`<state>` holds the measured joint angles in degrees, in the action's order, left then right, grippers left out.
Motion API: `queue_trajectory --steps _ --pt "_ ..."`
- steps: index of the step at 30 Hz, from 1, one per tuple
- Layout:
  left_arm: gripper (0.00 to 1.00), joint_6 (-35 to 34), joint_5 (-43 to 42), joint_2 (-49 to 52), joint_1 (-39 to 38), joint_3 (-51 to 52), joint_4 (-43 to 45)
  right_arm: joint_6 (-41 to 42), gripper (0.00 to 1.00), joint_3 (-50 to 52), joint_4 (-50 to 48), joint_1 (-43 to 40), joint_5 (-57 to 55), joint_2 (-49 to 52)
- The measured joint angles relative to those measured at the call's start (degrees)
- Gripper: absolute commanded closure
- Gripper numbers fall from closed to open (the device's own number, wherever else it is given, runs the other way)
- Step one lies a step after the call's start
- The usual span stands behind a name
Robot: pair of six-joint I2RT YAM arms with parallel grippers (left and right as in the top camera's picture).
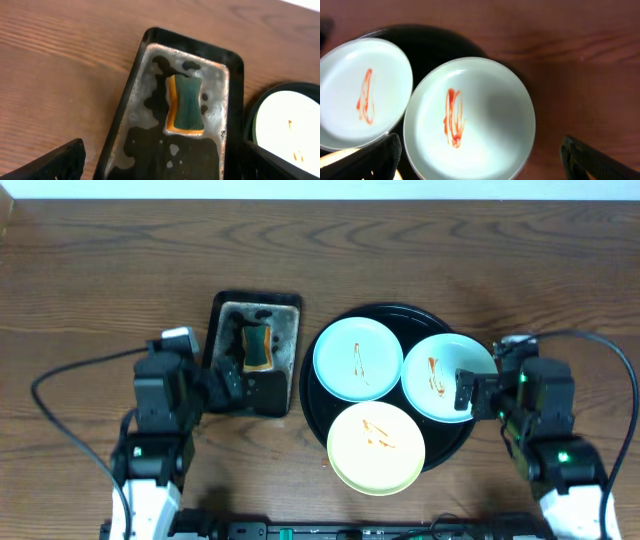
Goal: Clean dirty plates on tray and stack at the side
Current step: 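Reach left gripper to the sponge and right gripper to the right mint plate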
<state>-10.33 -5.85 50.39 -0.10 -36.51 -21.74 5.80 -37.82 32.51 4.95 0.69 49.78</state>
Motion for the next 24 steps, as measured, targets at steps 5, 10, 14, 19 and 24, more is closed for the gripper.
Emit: queue_trajectory --steps 5,10,14,19,24 --pt "0.03 0.0 -0.02 4.68 0.0 -2.64 -0.85 -0.87 0.01 -5.05 1.53 0.0 1.57 3.26" --pt "0.03 0.0 -0.02 4.92 0.0 -2.64 -0.87 -0.79 0.01 -5.46 0.7 0.0 3.98 3.37" --pt "0.03 0.0 0.0 4.92 0.0 -2.64 -0.81 -0.74 0.01 -5.46 -1.09 0.0 4.87 3.37" --pt "0.03 0.0 -0.02 4.92 0.0 -2.64 -0.81 -0.72 0.01 -5.46 -1.53 0.0 5.9 3.37" --pt "0.03 -0.02 -0.02 4.92 0.0 -2.64 -0.24 -0.72 0.01 -5.46 -3.28 0.0 7.8 3.54"
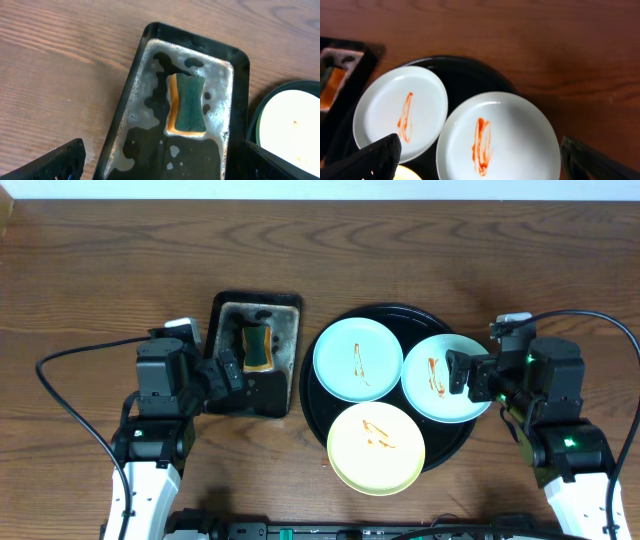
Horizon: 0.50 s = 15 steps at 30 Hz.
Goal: Clean dirty plates on tray and stack at the side
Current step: 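Reach left gripper to the sponge and right gripper to the right mint plate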
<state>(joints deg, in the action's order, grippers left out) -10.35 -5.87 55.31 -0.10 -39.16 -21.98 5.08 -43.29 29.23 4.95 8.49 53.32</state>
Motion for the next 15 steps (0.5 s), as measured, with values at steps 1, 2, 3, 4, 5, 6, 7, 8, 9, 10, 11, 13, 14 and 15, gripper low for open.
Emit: queue_trajectory --steps 1,2,3,4,5,6,7,8,9,10,11,13,14,15 --pt "0.04 0.0 0.0 0.0 0.0 0.0 0.57 -0.02 0.01 -0.02 -0.31 0.0 0.13 0.22" --pt "0.04 0.02 0.0 0.0 0.0 0.0 1.42 -0.02 0.01 -0.02 -0.35 0.0 0.37 0.57" --pt "0.04 0.02 0.0 0.0 0.0 0.0 2.43 -0.02 0.01 -0.02 -0.33 0.0 0.52 0.96" --pt "0.04 0.0 0.0 0.0 0.0 0.0 3.17 0.0 0.01 -0.02 -0.33 0.0 0.59 1.44" --pt "0.04 0.0 0.0 0.02 0.0 -0.02 3.63 0.02 0.02 -0.02 -0.33 0.0 0.68 1.84" --pt "0.05 0.02 0.0 0.17 0.0 -0.24 3.98 0.13 0.02 -0.02 -0.35 0.0 0.74 2.4" --pt "0.05 0.0 0.02 0.61 0.0 -0.72 3.91 0.15 0.02 -0.02 -0.37 0.0 0.79 2.89" --pt "0.05 0.02 0.0 1.29 0.0 -1.38 3.91 0.2 0.02 -0.02 -0.39 0.0 0.81 3.45" --pt "0.06 0.02 0.0 2.27 0.0 -2.27 3.91 0.22 0.02 -0.02 -0.52 0.0 0.9 3.96" --pt "0.08 0.02 0.0 3.48 0.0 -3.32 3.96 0.31 0.03 -0.02 -0.72 0.0 0.98 4.42" --pt "0.09 0.04 0.0 4.94 0.0 -4.5 3.89 0.35 0.03 -0.02 -1.01 0.0 1.14 4.85" --pt "0.11 0.0 0.0 8.2 -0.02 -7.15 3.28 0.35 0.03 -0.02 -1.51 0.0 1.64 5.38" --pt "0.11 -0.04 0.0 9.94 -0.15 -8.61 2.47 0.35 0.03 -0.02 -1.66 0.0 1.86 5.51" --pt "0.12 -0.04 0.04 11.93 -0.33 -10.29 1.62 0.35 0.03 -0.02 -1.73 0.0 2.05 5.53"
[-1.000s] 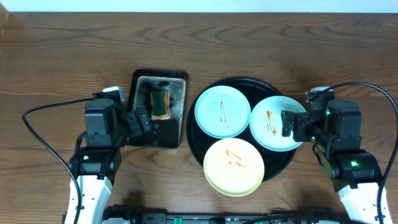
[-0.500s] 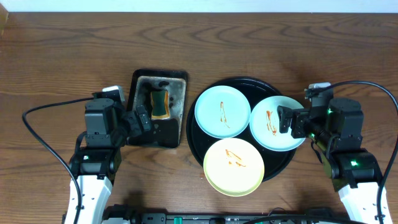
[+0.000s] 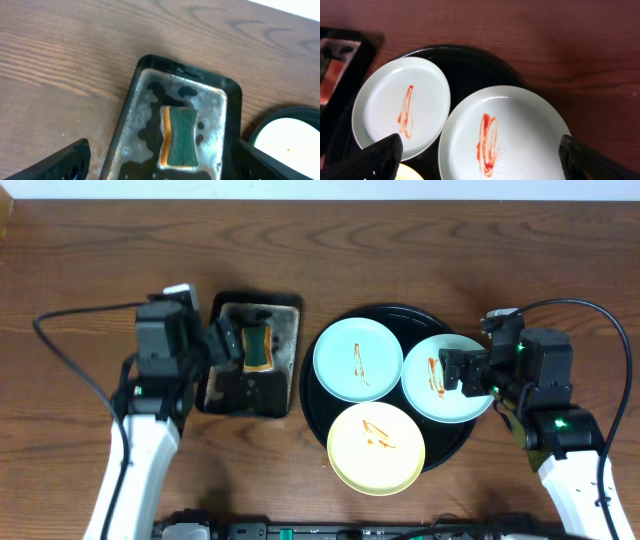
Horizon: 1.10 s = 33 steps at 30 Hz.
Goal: Clean dirty plates on tray and stack at the side
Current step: 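Reach left gripper to the sponge and right gripper to the right mint plate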
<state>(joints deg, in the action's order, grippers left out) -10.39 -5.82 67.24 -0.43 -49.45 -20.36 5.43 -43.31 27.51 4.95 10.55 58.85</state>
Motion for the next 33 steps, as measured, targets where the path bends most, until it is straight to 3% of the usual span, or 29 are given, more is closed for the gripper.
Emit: queue_trajectory --steps 6,18,21,25,33 --pt "0.23 0.2 -0.02 12.35 -2.78 -8.44 -3.32 0.0 0.04 0.0 -0.11 0.0 0.39 0.0" --pt "0.24 0.09 2.19 28.52 -9.79 -8.85 -1.84 0.0 0.04 0.0 0.0 0.0 0.42 0.0" --pt "0.29 0.04 2.43 31.45 -10.01 -8.85 -1.22 0.0 0.04 0.0 0.02 0.0 0.42 0.0" --pt "0.44 0.04 2.86 33.86 -10.01 -8.83 -0.28 0.07 0.05 0.0 0.02 0.0 0.42 0.0" --pt "0.48 -0.11 3.04 34.07 -10.14 -8.83 0.28 0.24 0.05 0.0 0.0 0.0 0.44 0.0"
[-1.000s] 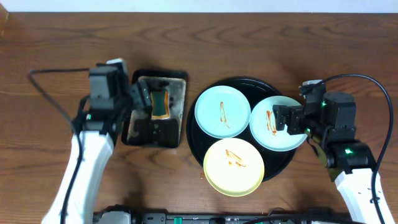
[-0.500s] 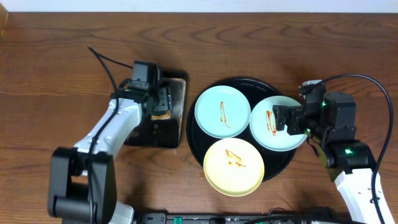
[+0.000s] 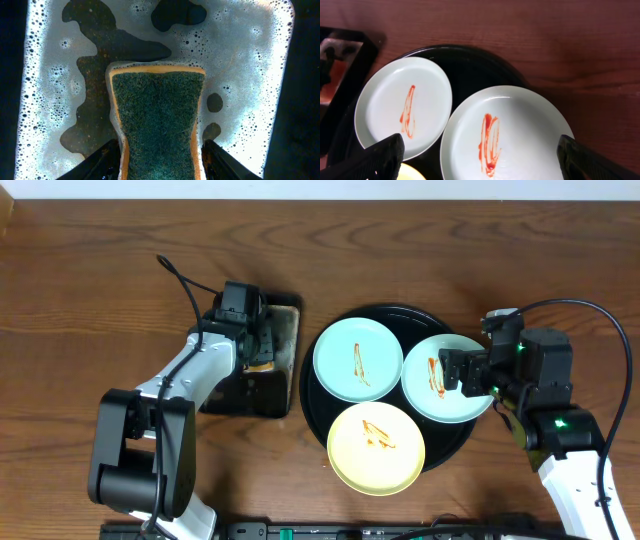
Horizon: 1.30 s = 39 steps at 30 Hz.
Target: Clean dirty plates on tray and stack at the side
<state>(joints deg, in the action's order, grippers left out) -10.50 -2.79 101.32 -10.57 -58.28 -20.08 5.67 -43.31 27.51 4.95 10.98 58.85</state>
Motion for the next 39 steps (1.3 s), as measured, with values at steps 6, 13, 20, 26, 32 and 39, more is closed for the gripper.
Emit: queue_trajectory --steps 6,13,20,26,32,39 --pt "0.7 0.13 -0.02 0.92 0.0 0.0 0.04 0.02 0.05 0.0 0.02 0.0 0.0 0.0" --pt "0.85 -0.02 0.17 0.94 -0.04 -0.02 -0.04 0.02 0.05 0.0 0.02 0.0 0.0 0.0" --pt "0.92 -0.02 0.17 0.94 -0.04 0.0 -0.11 0.02 0.05 0.0 0.02 0.0 0.0 0.0" --pt "0.92 0.0 0.17 0.94 -0.04 0.0 -0.09 0.02 0.04 0.0 0.09 0.0 0.0 0.0" --pt "0.92 0.0 0.17 0.96 -0.04 0.0 -0.09 0.0 0.2 0.0 0.15 0.0 0.31 0.9" --pt "0.92 0.0 0.17 1.01 -0.04 0.0 -0.11 -0.33 0.27 -0.72 -1.11 0.0 3.23 6.38"
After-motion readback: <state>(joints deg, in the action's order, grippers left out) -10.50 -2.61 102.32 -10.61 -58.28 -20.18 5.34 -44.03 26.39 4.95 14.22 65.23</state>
